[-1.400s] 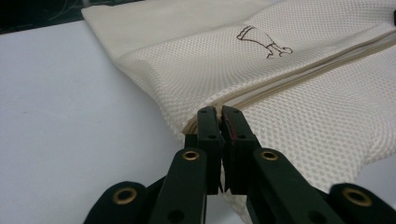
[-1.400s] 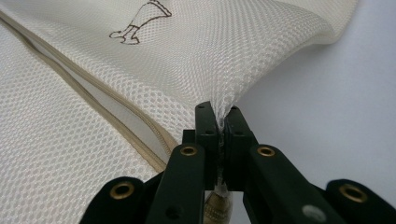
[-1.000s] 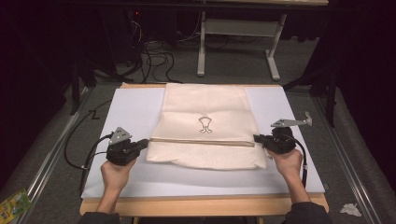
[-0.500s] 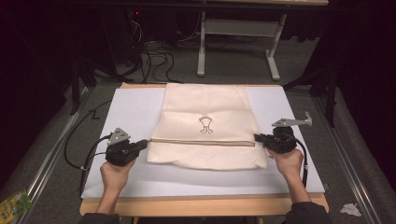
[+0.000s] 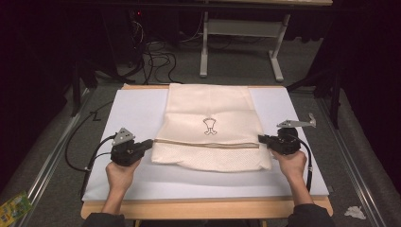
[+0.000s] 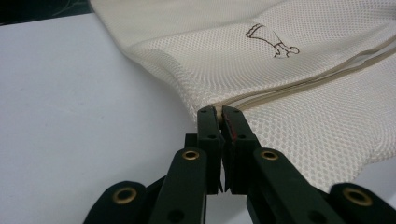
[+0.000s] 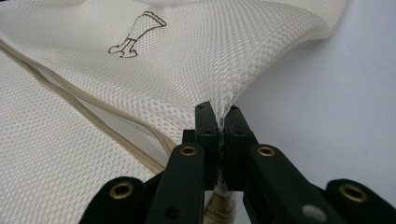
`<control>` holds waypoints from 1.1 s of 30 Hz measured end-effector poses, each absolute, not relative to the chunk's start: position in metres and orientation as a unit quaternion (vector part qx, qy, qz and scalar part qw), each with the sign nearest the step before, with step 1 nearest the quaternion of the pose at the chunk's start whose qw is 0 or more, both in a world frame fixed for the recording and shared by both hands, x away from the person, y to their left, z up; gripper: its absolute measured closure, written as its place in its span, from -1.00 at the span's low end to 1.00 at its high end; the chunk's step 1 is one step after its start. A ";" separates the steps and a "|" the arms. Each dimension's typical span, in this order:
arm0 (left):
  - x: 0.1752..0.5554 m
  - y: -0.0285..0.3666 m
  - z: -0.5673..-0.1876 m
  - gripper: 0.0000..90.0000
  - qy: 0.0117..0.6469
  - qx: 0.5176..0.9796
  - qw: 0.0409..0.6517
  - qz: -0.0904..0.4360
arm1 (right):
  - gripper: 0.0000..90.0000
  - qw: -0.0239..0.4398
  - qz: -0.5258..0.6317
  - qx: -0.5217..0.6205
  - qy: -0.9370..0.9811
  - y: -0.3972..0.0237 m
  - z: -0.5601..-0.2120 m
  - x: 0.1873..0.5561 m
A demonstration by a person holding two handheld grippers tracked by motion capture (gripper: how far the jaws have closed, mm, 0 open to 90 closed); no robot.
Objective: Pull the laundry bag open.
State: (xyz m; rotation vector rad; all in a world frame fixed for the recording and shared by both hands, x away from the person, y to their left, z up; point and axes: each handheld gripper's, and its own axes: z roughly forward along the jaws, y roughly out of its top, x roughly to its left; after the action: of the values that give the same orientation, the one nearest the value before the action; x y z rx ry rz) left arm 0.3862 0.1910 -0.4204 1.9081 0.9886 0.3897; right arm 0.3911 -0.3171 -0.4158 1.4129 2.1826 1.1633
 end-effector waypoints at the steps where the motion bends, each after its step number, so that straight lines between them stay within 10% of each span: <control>1: 0.387 0.190 -0.422 0.93 0.401 0.777 0.458 0.160 | 0.96 0.145 0.402 0.493 0.758 -0.317 -0.418 0.391; 33: 0.390 0.185 -0.448 0.93 0.413 0.798 0.418 0.134 | 0.93 0.134 0.370 0.506 0.768 -0.314 -0.448 0.395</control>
State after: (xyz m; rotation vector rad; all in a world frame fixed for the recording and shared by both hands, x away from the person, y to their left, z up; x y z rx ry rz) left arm 0.3901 0.1854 -0.4481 2.0008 1.0368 0.3367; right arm 0.3950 -0.3140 -0.4485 1.4656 2.2256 1.0712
